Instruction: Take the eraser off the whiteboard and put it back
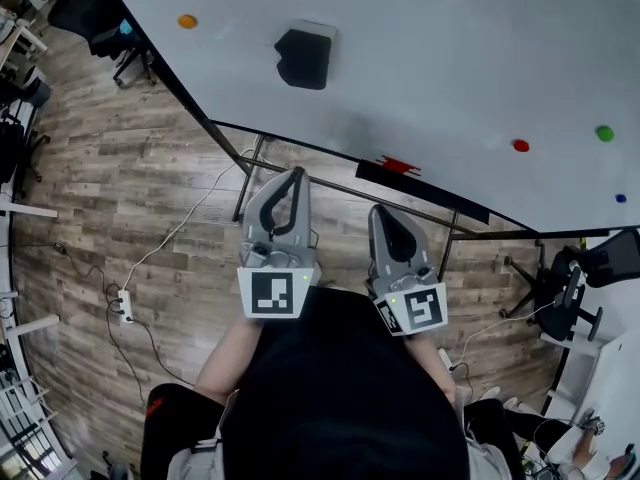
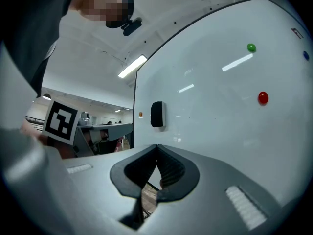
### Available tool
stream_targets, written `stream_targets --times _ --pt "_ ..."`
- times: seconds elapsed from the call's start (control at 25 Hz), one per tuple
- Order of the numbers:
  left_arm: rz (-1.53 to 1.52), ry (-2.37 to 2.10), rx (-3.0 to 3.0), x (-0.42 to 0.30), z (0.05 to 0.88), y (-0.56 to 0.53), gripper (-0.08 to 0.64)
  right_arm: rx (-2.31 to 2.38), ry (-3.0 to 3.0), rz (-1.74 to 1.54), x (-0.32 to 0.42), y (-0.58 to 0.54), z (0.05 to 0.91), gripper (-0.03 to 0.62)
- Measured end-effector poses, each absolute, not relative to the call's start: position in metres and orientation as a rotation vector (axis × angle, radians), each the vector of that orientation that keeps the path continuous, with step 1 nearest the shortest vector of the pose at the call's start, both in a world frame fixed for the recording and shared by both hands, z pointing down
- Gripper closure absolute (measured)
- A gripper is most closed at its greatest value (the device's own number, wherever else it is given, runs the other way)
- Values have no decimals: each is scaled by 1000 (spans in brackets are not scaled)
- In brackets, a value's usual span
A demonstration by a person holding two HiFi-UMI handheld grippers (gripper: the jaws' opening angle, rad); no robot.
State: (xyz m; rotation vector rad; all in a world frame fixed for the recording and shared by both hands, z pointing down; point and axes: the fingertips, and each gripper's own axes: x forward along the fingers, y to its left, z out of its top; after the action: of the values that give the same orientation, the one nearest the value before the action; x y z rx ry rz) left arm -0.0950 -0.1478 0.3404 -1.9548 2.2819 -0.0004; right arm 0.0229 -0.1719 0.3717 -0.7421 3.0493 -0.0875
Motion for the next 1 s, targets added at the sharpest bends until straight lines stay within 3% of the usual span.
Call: stream_targets --times 0.8,0.88,1.0 --pt "-13 2281 -1922 -134 311 -188 554 -698 3078 -86 -18 -207 378 589" --pt "-8 2304 -1910 -136 309 -192 497 -658 3095 -89 -21 -214 377 591" --pt "-3 2316 -1877 -136 301 -199 474 -597 3119 -95 -22 -224 377 589"
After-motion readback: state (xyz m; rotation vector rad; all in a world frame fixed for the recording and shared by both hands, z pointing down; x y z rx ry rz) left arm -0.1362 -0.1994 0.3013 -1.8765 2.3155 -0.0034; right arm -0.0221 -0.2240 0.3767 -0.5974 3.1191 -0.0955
